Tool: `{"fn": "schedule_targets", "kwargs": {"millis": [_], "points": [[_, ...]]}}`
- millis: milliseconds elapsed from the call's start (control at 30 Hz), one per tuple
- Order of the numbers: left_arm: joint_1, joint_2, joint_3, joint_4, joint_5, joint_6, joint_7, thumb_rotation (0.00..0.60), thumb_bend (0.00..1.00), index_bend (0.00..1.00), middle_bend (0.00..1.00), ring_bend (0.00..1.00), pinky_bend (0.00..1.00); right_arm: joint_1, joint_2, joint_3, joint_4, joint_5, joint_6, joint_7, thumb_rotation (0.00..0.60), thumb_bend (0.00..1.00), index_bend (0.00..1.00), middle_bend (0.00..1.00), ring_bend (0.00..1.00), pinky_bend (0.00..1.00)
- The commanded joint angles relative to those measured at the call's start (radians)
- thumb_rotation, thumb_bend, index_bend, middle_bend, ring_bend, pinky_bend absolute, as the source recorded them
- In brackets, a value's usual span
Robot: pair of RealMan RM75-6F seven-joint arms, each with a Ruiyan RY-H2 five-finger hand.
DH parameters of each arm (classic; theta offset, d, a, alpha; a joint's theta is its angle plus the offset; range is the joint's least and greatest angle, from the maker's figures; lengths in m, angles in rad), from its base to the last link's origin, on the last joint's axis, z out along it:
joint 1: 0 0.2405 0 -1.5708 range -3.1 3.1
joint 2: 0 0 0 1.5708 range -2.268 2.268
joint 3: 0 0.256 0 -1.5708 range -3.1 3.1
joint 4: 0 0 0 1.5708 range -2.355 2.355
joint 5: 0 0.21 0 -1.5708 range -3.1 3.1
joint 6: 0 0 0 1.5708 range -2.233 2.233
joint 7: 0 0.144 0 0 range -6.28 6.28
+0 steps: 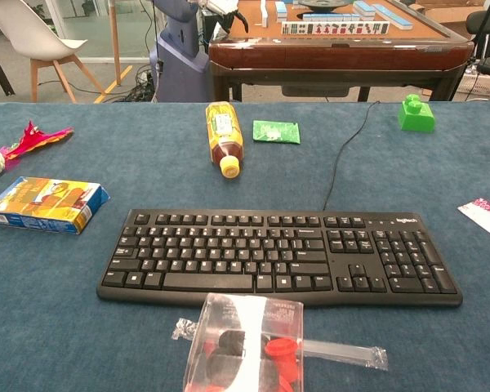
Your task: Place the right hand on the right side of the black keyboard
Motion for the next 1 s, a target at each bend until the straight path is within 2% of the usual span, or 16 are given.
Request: {"fn": "schedule_targets", "kwargs": {"millis": [33,300,400,467,533,567,633,767,1000], "points": [[0.002,0.001,0.000,0.000,0.000,0.003,-0.002,0.600,0.30,0.59,0.66,0.66,0.89,0.000,-0.001,0.000,0.001,-0.005,0.001,0.002,0.600,0.17,0.47,0.47,0.42,0.63],[0.001,0.002,0.001,-0.005,0.002,0.004,-0.002,0.600,0.30,0.59,0.66,0.66,0.89,0.012,-0.011,0.004,0.013,-0.016,-0.018,0.019,0.600,0.17,0.47,0.47,0.42,0.63],[0.001,0.002,0.001,-0.004,-0.002,-0.002,-0.002,0.600,0.30,0.59,0.66,0.66,0.89,0.019,-0.032,0.010,0.028,-0.034,-0.010,0.032,0.600,0.17,0.47,0.49,0.43,0.69],[0.001,0.002,0.001,-0.006,0.000,-0.001,0.002,0.600,0.30,0.59,0.66,0.66,0.89,0.025,-0.048,0.014,0.037,-0.041,-0.012,0.030,0.600,0.17,0.47,0.59,0.52,0.80],[0.002,0.002,0.004,-0.007,0.011,0.005,0.013,0.600,0.30,0.59,0.66,0.65,0.89,0.044,-0.051,0.006,0.029,-0.058,-0.047,0.019,0.600,0.17,0.46,0.75,0.67,0.93],[0.003,0.002,0.006,-0.008,0.017,0.009,0.017,0.600,0.30,0.59,0.66,0.65,0.89,0.058,-0.051,0.005,0.021,-0.067,-0.068,0.005,0.600,0.18,0.45,0.79,0.71,0.96],[0.004,0.004,0.006,-0.011,0.023,0.015,0.018,0.600,0.30,0.59,0.66,0.66,0.89,0.082,-0.056,0.008,0.007,-0.083,-0.097,-0.023,0.600,0.22,0.43,0.91,0.83,1.00],[0.007,0.009,0.008,-0.015,0.025,0.024,0.015,0.600,0.30,0.59,0.66,0.66,0.89,0.142,-0.085,0.027,-0.021,-0.098,-0.171,-0.089,0.600,0.34,0.42,1.00,0.97,1.00],[0.010,0.019,0.003,-0.019,0.020,0.035,0.004,0.600,0.30,0.59,0.66,0.66,0.89,0.245,-0.150,0.063,-0.037,-0.055,-0.324,-0.191,0.600,0.59,0.42,1.00,1.00,1.00]]}}
